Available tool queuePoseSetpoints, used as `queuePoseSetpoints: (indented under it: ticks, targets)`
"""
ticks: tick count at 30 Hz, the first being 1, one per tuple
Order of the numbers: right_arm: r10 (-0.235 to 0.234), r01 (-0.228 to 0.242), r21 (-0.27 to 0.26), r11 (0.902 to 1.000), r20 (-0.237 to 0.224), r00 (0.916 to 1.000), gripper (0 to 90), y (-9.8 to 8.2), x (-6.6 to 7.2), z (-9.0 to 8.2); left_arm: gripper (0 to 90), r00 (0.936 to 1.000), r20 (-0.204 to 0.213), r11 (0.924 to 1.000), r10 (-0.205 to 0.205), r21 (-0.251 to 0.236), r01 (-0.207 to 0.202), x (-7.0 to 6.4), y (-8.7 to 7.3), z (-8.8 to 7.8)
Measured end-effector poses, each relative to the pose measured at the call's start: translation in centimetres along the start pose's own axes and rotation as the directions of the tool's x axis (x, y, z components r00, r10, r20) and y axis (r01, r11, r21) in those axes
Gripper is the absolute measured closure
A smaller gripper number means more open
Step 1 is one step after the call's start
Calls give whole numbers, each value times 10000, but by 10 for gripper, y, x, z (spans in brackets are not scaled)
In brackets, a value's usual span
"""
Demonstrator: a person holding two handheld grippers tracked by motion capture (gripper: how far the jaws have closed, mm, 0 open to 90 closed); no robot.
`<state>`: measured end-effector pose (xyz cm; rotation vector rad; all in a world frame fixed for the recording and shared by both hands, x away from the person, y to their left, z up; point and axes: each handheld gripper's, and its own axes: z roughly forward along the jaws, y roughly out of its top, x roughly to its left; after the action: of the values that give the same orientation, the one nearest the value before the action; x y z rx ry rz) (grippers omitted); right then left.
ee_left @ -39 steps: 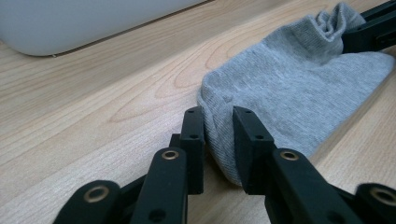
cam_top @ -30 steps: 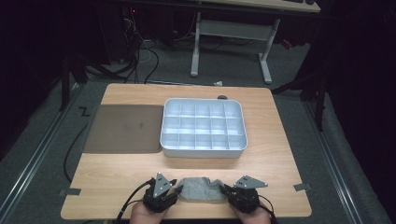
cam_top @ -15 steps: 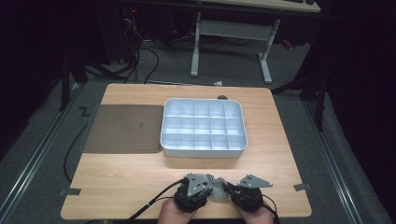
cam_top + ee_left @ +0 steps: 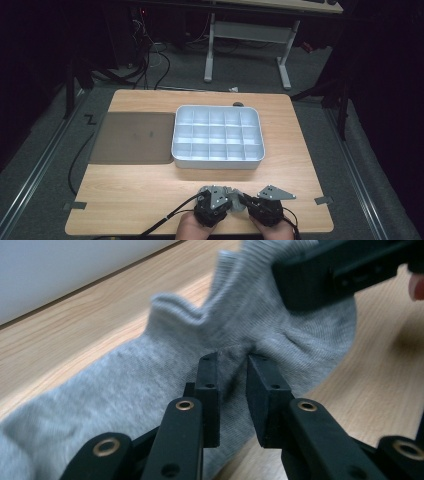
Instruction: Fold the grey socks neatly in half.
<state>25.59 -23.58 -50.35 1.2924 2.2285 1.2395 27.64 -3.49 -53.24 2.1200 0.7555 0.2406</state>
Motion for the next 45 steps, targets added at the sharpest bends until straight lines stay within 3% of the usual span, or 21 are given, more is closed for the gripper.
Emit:
queuePoseSetpoints:
  ticks: [4,7,9,10,11,13,15,16,17,18,19,20,21,23,24,25,29,32,39,45]
  targets:
    - [44,-48,-167,9998,-212,9998,853,4,3,0,759,9999,107,10000,25,-18,-25,-3,2,3]
    - [-69,67,-188,9998,-122,9999,853,5,4,1,723,9997,247,10000,-3,-62,4,-2,2,1]
    - [33,-34,-260,9997,-39,10000,853,6,3,-1,665,9988,493,9989,-76,-455,98,3,0,-14]
    - [33,-34,-260,9997,-39,10000,853,6,3,-1,655,9988,493,9989,-76,-455,98,3,0,-14]
    - [-14,17,-276,9996,94,10000,853,6,1,-3,648,9988,466,9966,-180,-798,217,9,-3,-29]
    - [-21,25,-263,9997,141,9999,853,5,0,-3,643,9988,420,9948,-248,-979,289,14,-5,-37]
    - [45,-41,-236,9997,181,9998,852,5,-1,-3,648,9989,-104,9909,-454,-1270,438,31,-15,-56]
    - [45,-41,-236,9997,181,9998,852,5,-1,-3,655,9989,-104,9909,-454,-1270,438,31,-15,-56]
    - [42,-38,-209,9998,200,9998,852,5,-1,-3,665,9956,-410,9871,-847,-1396,782,45,-23,-65]
    - [42,-38,-209,9998,200,9998,852,5,-1,-3,688,9956,-410,9871,-847,-1396,782,45,-23,-65]
    - [46,-42,-198,9998,218,9998,852,5,-1,-3,688,9922,-619,9839,-1080,-1497,978,53,-26,-68]
    - [25,-20,-200,9998,240,9997,851,5,-2,-3,815,9813,-1388,9796,-1336,-1687,1095,65,-33,-73]
    - [25,-20,-200,9998,240,9997,851,5,-2,-3,857,9813,-1388,9796,-1336,-1687,1095,65,-33,-73]
    - [35,-30,-177,9998,272,9996,851,5,-2,-3,879,9741,-1625,9831,-1570,-1195,1385,74,-35,-69]
    - [45,-40,-186,9998,280,9996,850,5,-2,-3,880,9780,-1539,9893,-1409,-590,1333,75,-34,-62]
    - [37,-31,-192,9998,286,9996,850,5,-3,-3,880,9780,-1539,9893,-1409,-590,1333,75,-34,-62]
    - [5,-2,-118,9999,313,9995,849,7,-1,-2,875,9896,-995,9945,-1041,-47,1042,63,-30,-47]
    - [-44,47,-93,9999,363,9993,848,9,2,-1,875,9908,-901,9948,-1011,-14,1014,61,-30,-45]
    - [-590,575,226,9981,732,9956,839,21,16,8,868,9947,-228,9949,-1008,46,1009,56,-30,-43]
    - [-941,908,515,9945,651,9934,834,32,26,19,852,9960,-50,9960,-893,-21,893,53,-29,-41]
